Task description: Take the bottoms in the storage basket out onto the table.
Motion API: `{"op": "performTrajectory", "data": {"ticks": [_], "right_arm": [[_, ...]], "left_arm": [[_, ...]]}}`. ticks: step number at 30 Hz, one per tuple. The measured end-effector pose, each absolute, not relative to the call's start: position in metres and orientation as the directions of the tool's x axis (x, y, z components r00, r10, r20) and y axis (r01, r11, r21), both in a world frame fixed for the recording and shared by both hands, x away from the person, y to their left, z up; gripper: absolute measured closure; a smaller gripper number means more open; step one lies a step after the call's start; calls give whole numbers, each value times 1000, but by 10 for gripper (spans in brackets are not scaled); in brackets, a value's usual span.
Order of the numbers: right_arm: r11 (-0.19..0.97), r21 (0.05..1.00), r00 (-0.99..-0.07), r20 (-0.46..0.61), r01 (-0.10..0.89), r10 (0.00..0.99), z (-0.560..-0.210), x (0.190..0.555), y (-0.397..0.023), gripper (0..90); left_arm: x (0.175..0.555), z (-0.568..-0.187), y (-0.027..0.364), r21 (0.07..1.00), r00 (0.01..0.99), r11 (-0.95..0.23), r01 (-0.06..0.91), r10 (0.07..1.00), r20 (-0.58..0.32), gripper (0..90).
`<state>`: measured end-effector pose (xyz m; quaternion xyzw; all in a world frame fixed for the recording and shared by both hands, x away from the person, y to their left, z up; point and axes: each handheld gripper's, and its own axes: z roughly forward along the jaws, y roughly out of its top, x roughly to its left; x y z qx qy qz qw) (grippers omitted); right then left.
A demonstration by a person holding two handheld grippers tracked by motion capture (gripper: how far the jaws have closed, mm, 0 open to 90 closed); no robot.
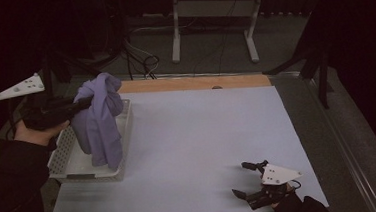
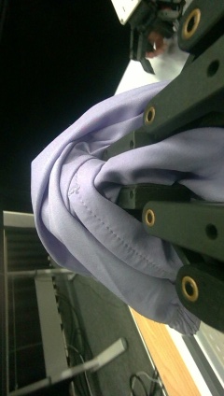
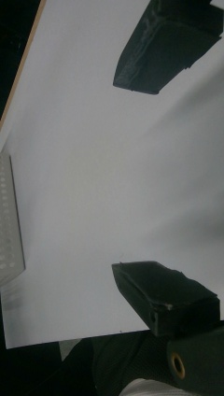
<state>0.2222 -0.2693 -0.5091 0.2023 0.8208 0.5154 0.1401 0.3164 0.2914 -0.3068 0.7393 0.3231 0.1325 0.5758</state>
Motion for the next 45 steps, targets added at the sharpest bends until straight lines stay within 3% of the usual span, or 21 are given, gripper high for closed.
{"op": "performTrajectory", "data": {"ticks": [45], "right_arm": [[372,911,-876,-26,178,482,-507,222,-271,95]], "left_arm": [[360,-325,166,930,874,-190,314,442,-205,805]]}}
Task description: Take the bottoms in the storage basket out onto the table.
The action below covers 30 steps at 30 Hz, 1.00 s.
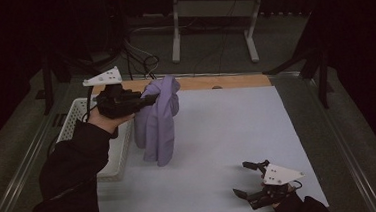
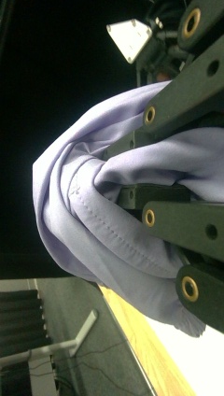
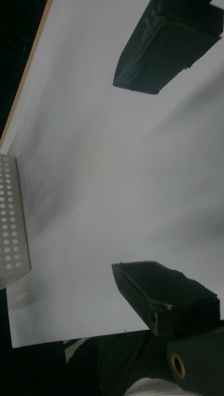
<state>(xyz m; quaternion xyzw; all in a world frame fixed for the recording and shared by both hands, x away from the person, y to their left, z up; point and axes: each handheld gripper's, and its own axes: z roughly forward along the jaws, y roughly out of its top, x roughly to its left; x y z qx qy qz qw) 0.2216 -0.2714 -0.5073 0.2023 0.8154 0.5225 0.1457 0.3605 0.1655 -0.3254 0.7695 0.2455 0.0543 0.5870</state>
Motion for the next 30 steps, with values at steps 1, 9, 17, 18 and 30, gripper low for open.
{"op": "performTrajectory", "data": {"ticks": [1,9,17,18,30], "right_arm": [[373,911,-875,-28,177,484,-507,222,-272,95],[367,912,-870,-23,184,493,-507,222,-272,95],[353,918,-869,-19,181,495,-506,222,-273,95],[351,919,-869,-18,181,495,-506,222,-273,95],[352,918,-868,-18,181,495,-506,223,-274,95]], "left_arm": [[362,-327,164,931,874,-183,316,439,-210,805],[372,-337,144,927,877,-189,323,428,-219,805],[378,-343,119,925,890,-211,315,405,-210,805],[379,-343,117,926,892,-213,312,402,-208,805],[390,-348,93,918,895,-216,333,380,-235,802]]}}
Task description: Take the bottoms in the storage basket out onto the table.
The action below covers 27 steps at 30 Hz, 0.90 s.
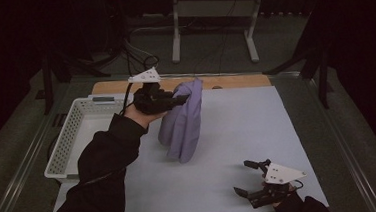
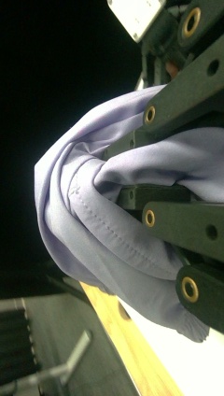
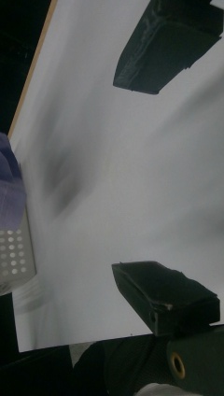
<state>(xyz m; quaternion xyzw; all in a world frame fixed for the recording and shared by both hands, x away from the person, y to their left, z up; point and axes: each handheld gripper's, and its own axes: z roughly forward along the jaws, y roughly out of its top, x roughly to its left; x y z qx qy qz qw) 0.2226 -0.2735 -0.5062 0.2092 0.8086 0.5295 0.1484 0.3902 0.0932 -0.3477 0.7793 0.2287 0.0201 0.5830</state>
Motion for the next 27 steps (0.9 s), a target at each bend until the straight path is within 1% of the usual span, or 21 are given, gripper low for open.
{"op": "performTrajectory", "data": {"ticks": [3,5,6,9,11,13,14,15,16,17,18,19,20,21,22,24,25,27], "right_arm": [[361,915,-868,-26,179,495,-506,222,-274,95],[358,916,-866,-25,181,499,-506,222,-274,95],[360,915,-867,-25,181,498,-506,222,-274,95],[362,914,-866,-23,184,499,-506,223,-274,95],[363,914,-869,-23,183,495,-507,223,-274,95],[364,913,-869,-23,183,495,-507,223,-274,95],[367,912,-867,-27,182,497,-507,223,-274,95],[366,912,-867,-26,183,497,-507,223,-274,95],[367,912,-867,-23,186,498,-507,223,-274,95],[369,911,-867,-26,184,497,-507,223,-274,95],[362,913,-868,-21,185,495,-507,222,-274,95],[366,912,-866,-26,183,499,-506,222,-275,95],[361,915,-867,-25,180,497,-506,222,-275,95],[359,915,-864,-24,183,502,-506,221,-276,95],[358,915,-864,-22,185,503,-506,222,-277,95],[356,915,-862,-18,190,506,-506,222,-277,95],[355,916,-864,-18,187,503,-506,222,-277,95],[361,914,-864,-24,185,502,-506,222,-276,95]], "left_arm": [[393,-348,88,928,903,-220,301,379,-204,800],[393,-350,84,935,906,-230,270,390,-166,797],[395,-351,82,934,906,-229,274,386,-171,798],[398,-353,73,936,908,-260,236,402,-117,794],[399,-354,68,942,908,-252,221,404,-105,781],[402,-355,61,939,901,-282,197,429,-61,759],[403,-357,58,938,892,-285,196,449,-50,717],[406,-360,55,922,868,-297,248,490,-76,647],[410,-363,52,890,832,-305,339,538,-133,517],[412,-368,51,870,806,-298,393,566,-171,411],[411,-372,52,865,794,-294,406,582,-174,327],[409,-377,53,860,790,-300,413,587,-174,270],[408,-381,54,853,784,-297,429,592,-188,190],[407,-385,56,843,780,-303,444,594,-197,146],[404,-388,58,843,787,-307,441,585,-198,131],[398,-393,60,846,794,-326,422,584,-170,49],[395,-395,62,849,795,-328,415,584,-163,31],[389,-400,66,858,795,-304,415,580,-179,10]]}}
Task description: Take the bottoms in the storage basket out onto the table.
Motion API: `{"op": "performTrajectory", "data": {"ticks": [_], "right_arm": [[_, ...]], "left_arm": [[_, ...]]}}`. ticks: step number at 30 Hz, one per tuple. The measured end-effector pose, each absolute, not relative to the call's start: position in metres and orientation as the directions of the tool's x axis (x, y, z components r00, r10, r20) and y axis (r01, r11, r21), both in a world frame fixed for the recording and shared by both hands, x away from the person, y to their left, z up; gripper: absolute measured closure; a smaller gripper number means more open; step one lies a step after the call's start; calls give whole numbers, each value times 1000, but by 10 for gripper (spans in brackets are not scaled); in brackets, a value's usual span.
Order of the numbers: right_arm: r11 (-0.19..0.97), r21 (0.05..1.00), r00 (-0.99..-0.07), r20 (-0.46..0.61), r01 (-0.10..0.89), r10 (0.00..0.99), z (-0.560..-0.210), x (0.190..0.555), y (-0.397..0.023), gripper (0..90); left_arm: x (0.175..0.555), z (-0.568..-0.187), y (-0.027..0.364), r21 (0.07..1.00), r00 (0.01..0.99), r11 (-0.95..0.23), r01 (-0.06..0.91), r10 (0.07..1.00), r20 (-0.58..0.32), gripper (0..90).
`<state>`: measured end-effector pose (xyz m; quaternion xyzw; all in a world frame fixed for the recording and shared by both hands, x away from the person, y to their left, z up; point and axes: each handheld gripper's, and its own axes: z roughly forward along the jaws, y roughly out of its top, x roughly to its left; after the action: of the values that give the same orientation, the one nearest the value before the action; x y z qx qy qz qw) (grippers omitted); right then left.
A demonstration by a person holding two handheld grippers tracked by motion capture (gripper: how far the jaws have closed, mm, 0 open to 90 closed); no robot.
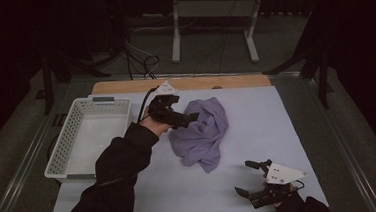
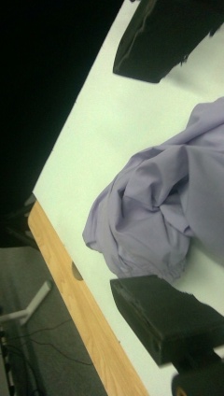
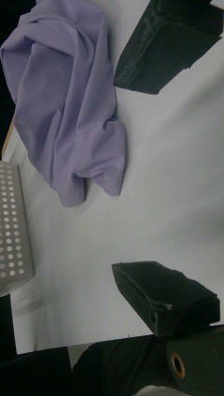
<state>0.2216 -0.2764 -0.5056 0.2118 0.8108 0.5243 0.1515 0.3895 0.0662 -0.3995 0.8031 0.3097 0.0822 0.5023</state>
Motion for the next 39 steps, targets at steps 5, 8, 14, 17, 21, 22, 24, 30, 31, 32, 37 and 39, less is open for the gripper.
{"op": "performTrajectory", "data": {"ticks": [5,8,14,17,21,22,24,30,31,32,37,39], "right_arm": [[359,915,-865,-22,185,501,-506,222,-276,95],[359,915,-866,-23,184,500,-506,222,-275,95],[355,916,-859,-22,188,511,-506,222,-276,95],[352,917,-857,-25,185,515,-506,222,-276,95],[353,918,-853,-31,181,520,-506,222,-276,95],[355,918,-852,-36,178,522,-506,222,-277,95],[346,920,-848,-31,182,528,-505,222,-277,95],[341,922,-845,-29,184,534,-505,223,-278,95],[341,922,-846,-28,184,532,-505,222,-278,95],[345,921,-845,-36,179,533,-505,223,-278,95],[344,920,-843,-30,187,537,-505,223,-278,95],[344,920,-844,-29,187,535,-505,223,-278,95]], "left_arm": [[376,-410,75,866,805,-285,411,560,-198,7],[369,-417,79,862,806,-280,424,551,-217,4],[350,-429,81,858,819,-304,415,536,-207,0],[342,-433,82,864,825,-306,401,530,-195,0],[331,-436,82,867,836,-318,384,518,-181,0],[328,-437,82,868,837,-323,378,520,-171,0],[323,-439,83,871,841,-320,372,513,-171,0],[309,-450,86,868,842,-330,371,513,-165,0],[307,-452,87,867,841,-334,370,516,-161,0],[304,-454,88,867,843,-332,371,513,-164,0],[294,-465,90,864,842,-331,380,510,-175,0],[291,-470,92,864,844,-324,386,503,-188,0]]}}
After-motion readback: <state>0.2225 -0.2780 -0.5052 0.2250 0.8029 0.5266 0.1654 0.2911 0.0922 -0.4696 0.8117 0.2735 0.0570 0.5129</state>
